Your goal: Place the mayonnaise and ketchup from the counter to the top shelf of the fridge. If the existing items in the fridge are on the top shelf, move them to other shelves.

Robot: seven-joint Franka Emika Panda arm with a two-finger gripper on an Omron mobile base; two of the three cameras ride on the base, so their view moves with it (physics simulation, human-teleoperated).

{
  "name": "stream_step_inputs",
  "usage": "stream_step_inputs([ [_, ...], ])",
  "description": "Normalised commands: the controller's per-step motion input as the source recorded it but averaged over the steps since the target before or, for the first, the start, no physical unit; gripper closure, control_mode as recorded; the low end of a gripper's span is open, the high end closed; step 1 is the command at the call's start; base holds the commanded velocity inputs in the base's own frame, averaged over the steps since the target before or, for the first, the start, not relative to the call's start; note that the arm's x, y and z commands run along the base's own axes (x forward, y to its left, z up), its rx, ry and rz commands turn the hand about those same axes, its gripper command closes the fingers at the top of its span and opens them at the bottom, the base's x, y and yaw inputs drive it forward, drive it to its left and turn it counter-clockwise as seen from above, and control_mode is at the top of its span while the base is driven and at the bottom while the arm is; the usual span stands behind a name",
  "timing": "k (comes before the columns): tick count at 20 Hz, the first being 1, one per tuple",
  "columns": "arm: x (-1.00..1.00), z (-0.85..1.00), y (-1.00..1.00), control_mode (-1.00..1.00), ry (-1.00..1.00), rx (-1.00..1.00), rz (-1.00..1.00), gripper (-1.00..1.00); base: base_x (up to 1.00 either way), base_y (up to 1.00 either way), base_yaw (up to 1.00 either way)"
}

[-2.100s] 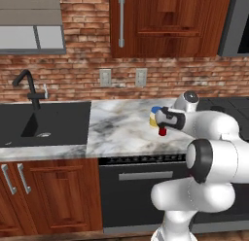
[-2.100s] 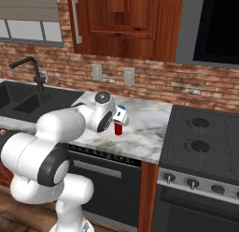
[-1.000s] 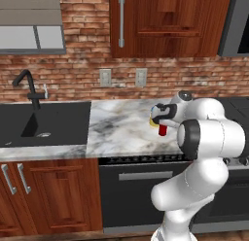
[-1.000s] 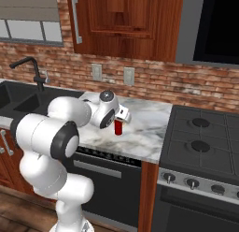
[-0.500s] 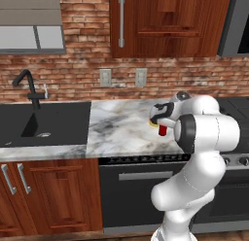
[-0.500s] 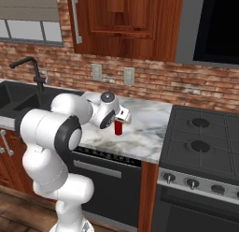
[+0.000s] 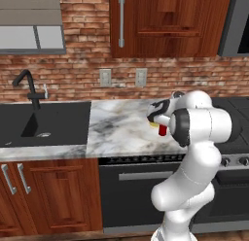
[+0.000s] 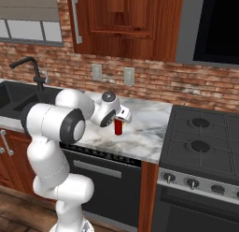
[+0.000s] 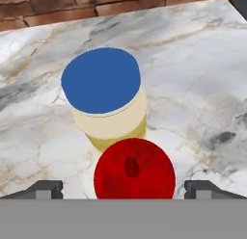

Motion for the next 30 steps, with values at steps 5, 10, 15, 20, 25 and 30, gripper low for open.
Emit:
stream_step_inputs([
  [5,0.19,-0.02,0.00,-1.00,0.00,0.00,0.00,1.00,0.00,0.00,0.00],
  [10,0.05,0.00,0.00,-1.00,0.00,0.00,0.00,1.00,0.00,0.00,0.00],
  [15,-0.21,0.18,0.00,-1.00,-0.01,0.00,0.00,1.00,0.00,0.00,0.00],
  [20,-0.66,0.81,0.00,-1.00,-0.20,0.00,0.00,1.00,0.00,0.00,0.00],
  [25,-0.88,1.00,0.08,-1.00,-0.19,0.00,0.00,1.00,0.00,0.00,0.00],
  [30,-1.00,1.00,0.08,-1.00,-0.11,0.00,0.00,1.00,0.00,0.00,0.00],
])
